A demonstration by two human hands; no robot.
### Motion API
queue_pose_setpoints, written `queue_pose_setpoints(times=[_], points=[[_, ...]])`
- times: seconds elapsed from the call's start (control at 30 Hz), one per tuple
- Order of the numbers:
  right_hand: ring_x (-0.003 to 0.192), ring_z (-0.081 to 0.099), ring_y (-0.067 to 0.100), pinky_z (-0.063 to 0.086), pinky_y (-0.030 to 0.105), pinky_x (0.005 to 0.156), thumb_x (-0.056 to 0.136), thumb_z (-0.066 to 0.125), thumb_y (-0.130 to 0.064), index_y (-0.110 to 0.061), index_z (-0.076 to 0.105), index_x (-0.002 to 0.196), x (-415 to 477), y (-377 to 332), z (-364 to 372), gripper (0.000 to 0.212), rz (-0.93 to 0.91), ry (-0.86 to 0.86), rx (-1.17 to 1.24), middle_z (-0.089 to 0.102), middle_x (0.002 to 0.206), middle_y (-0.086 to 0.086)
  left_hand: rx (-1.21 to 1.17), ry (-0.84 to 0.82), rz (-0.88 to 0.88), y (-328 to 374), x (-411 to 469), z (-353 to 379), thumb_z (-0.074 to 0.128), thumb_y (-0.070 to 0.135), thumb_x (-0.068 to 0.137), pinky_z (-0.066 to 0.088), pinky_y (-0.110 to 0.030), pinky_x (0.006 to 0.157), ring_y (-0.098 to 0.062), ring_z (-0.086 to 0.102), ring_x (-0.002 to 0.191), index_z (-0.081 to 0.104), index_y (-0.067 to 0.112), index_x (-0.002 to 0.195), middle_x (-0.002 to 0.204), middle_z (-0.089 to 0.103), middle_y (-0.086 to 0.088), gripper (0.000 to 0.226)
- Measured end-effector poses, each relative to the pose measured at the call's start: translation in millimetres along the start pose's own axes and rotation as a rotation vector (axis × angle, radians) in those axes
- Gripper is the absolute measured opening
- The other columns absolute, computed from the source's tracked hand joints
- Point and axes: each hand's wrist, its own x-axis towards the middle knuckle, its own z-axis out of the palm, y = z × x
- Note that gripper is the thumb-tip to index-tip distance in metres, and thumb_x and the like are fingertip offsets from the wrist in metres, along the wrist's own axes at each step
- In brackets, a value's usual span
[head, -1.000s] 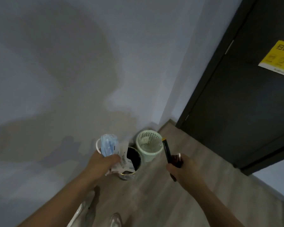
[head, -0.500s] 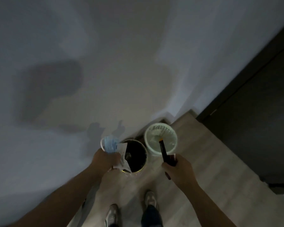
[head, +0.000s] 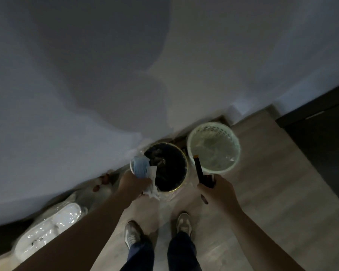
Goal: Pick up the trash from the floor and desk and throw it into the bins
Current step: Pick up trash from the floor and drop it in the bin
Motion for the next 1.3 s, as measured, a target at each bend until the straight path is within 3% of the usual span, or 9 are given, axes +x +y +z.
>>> queue_pose_setpoints(times=[0.27, 0.37, 0.43, 0.53, 0.73, 0.83, 1.0, 1.2, 1.3], points=[[0.042, 0.049, 0.004, 0.037, 0.021, 0.055, 0.076, 0.059, -0.032, -0.015, 0.047, 0.056, 60, 36, 43, 0.029, -0.006, -0.003, -0.018, 0.053, 0.042, -0.007, 0.145, -0.066, -0.01, -20, 86, 42, 0.068, 0.007, 0.08, 0.047, -0.023, 0.039, -0.02, 0.058, 0.05, 0.06, 0.003, 0.092, 0.071, 0.062, -0.014, 0.015], [0.045, 0.051, 0.004, 0.035, 0.021, 0.055, 0.068, 0.054, -0.043, -0.015, 0.048, 0.055, 68, 39, 54, 0.031, 0.0, -0.009, -0.011, 0.053, 0.042, -0.008, 0.103, -0.082, -0.043, -26, 110, 49, 0.072, 0.006, 0.079, 0.06, -0.041, 0.062, -0.033, 0.067, 0.074, 0.058, 0.003, 0.102, 0.091, 0.064, -0.018, 0.028], [0.046, 0.052, 0.004, 0.035, 0.02, 0.054, 0.064, 0.051, -0.047, -0.014, 0.051, 0.057, 73, 39, 61, 0.034, 0.015, -0.005, -0.001, 0.055, 0.044, -0.007, 0.131, -0.07, -0.03, -30, 124, 50, 0.075, 0.009, 0.074, 0.058, -0.05, 0.075, -0.038, 0.067, 0.088, 0.06, 0.004, 0.103, 0.099, 0.065, -0.02, 0.034], [0.044, 0.051, 0.005, 0.04, 0.02, 0.054, 0.065, 0.054, -0.044, -0.012, 0.053, 0.062, 86, 47, 75, 0.032, 0.02, -0.012, -0.002, 0.057, 0.046, -0.004, 0.173, -0.058, -0.005, -35, 141, 51, 0.076, 0.012, 0.075, 0.059, -0.049, 0.072, -0.037, 0.067, 0.088, 0.06, 0.003, 0.105, 0.101, 0.065, -0.02, 0.035], [0.052, 0.059, 0.012, 0.045, 0.025, 0.055, 0.065, 0.056, -0.043, -0.014, 0.056, 0.066, 111, 61, 100, 0.029, 0.044, 0.007, -0.026, 0.062, 0.055, 0.0, 0.297, -0.08, 0.152, -41, 164, 53, 0.083, 0.042, 0.068, 0.057, -0.029, 0.057, -0.023, 0.066, 0.087, 0.053, 0.013, 0.124, 0.11, 0.065, -0.009, 0.07], [0.053, 0.059, 0.011, 0.045, 0.025, 0.057, 0.073, 0.061, -0.044, -0.014, 0.056, 0.063, 118, 65, 109, 0.033, 0.046, -0.008, -0.055, 0.061, 0.054, -0.001, 0.321, -0.057, 0.167, -42, 168, 51, 0.085, 0.046, 0.061, 0.057, -0.042, 0.079, -0.029, 0.061, 0.103, 0.043, 0.015, 0.136, 0.122, 0.058, -0.007, 0.091], [0.059, 0.06, 0.016, 0.045, 0.027, 0.057, 0.067, 0.058, -0.047, -0.012, 0.057, 0.066, 121, 62, 116, 0.035, 0.09, -0.017, -0.067, 0.063, 0.06, 0.0, 0.448, -0.034, 0.195, -45, 168, 46, 0.076, 0.029, 0.077, 0.045, -0.027, 0.085, -0.028, 0.058, 0.108, 0.059, 0.005, 0.118, 0.116, 0.062, -0.01, 0.051], [0.069, 0.062, 0.02, 0.035, 0.025, 0.049, 0.074, 0.064, -0.03, -0.012, 0.056, 0.074, 130, 38, 131, 0.019, 0.169, -0.02, -0.217, 0.066, 0.074, 0.005, 0.568, -0.104, 0.215, -65, 164, 27, 0.067, 0.034, 0.077, 0.04, -0.017, 0.081, -0.021, 0.06, 0.106, 0.069, 0.01, 0.104, 0.113, 0.065, -0.005, 0.036], [0.086, 0.063, 0.023, 0.045, 0.027, 0.06, 0.073, 0.069, -0.043, -0.008, 0.056, 0.096, 144, 26, 147, 0.044, 0.162, -0.001, -0.272, 0.062, 0.088, 0.003, 0.577, -0.103, 0.258, -78, 162, 14, 0.07, 0.02, 0.08, 0.039, -0.021, 0.075, -0.021, 0.06, 0.099, 0.068, 0.012, 0.099, 0.102, 0.064, -0.005, 0.02]])
